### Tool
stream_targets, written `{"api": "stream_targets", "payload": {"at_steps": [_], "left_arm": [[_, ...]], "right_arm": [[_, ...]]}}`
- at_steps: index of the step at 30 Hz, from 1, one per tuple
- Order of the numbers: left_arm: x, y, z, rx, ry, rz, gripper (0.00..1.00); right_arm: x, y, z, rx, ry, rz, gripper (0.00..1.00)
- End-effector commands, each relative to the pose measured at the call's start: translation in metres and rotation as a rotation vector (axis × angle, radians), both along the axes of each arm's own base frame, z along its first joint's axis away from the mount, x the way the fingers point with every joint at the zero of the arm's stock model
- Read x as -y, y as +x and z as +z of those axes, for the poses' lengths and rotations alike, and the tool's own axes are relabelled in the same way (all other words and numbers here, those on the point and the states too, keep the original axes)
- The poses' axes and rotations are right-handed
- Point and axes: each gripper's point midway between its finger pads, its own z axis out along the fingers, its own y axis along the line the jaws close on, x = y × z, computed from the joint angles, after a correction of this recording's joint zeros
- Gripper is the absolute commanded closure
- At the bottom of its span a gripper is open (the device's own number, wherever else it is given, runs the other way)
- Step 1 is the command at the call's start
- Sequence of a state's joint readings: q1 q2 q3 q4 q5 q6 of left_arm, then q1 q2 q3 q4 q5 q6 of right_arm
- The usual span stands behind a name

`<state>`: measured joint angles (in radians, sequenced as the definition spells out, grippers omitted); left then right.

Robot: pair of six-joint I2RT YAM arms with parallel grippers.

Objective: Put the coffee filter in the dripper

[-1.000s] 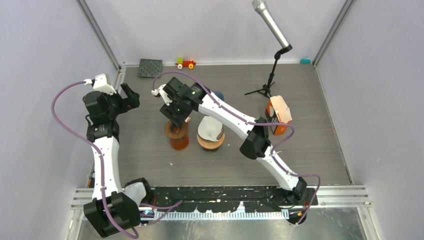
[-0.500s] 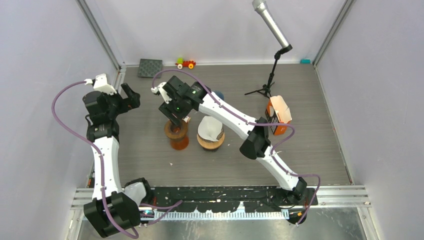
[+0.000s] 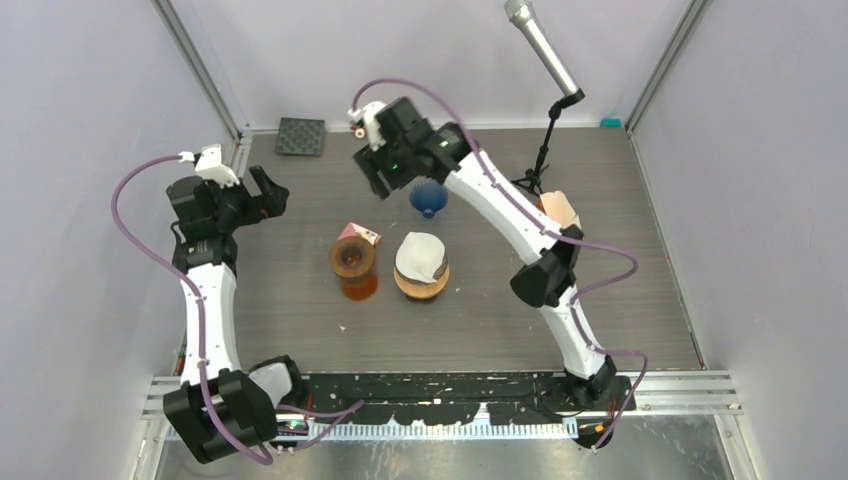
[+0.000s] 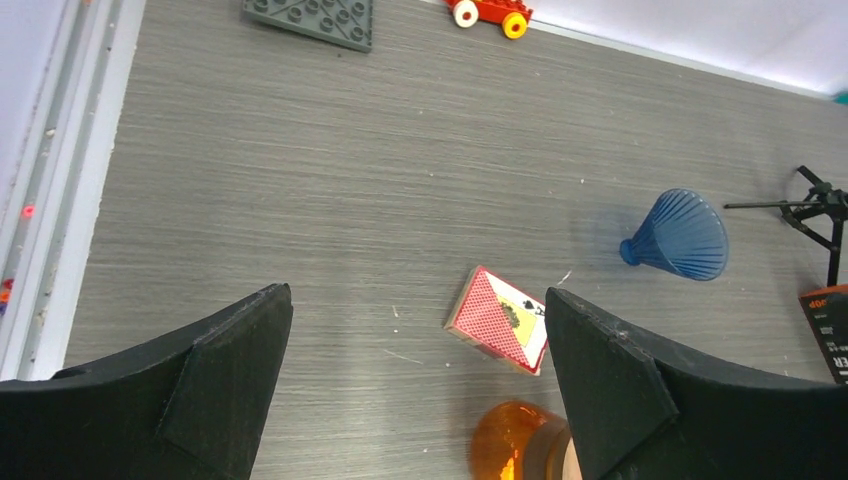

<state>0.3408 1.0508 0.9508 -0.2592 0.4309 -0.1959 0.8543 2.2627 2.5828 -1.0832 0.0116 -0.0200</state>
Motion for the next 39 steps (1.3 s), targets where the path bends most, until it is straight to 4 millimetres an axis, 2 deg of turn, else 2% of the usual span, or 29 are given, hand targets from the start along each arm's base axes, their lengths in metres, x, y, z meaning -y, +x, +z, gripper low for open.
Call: {"api": "stream_targets", "payload": {"at_steps": [1,4,6,11,16,22,27,31,39], "left_arm": [[0.010,0.004,0.018,0.034,0.018,-0.096,0.00],[0.018,0.005,0.015,0.010,0.001,-0.153,0.00],[0.021,0.006,0.012,-0.009,-0.009,-0.179,0.00],[0.029,0.006,0.007,-0.029,-0.012,-0.217,0.00],[0.037,0.006,0.004,-0.035,-0.020,-0.245,0.00],[0.043,0.007,0.004,-0.036,-0.023,-0.266,0.00],[0.044,0.007,0.006,-0.025,-0.008,-0.268,0.00],[0.044,0.008,0.002,-0.031,-0.004,-0.264,0.00],[0.043,0.009,-0.001,-0.032,0.032,-0.261,0.00]], "right_arm": [[0.053,0.052,0.040,0.092,0.070,-0.172,0.31],[0.086,0.082,0.013,0.042,0.053,-0.273,0.32],[0.102,0.095,-0.007,0.000,0.043,-0.312,0.32],[0.130,0.116,-0.055,-0.070,-0.012,-0.363,0.34],[0.142,0.126,-0.099,-0.139,-0.069,-0.385,0.37],[0.133,0.122,-0.140,-0.250,-0.064,-0.358,0.41],[0.133,0.124,-0.155,-0.278,-0.066,-0.369,0.47],[0.131,0.124,-0.161,-0.307,-0.048,-0.377,0.55],[0.129,0.126,-0.152,-0.315,-0.004,-0.396,0.84]]}}
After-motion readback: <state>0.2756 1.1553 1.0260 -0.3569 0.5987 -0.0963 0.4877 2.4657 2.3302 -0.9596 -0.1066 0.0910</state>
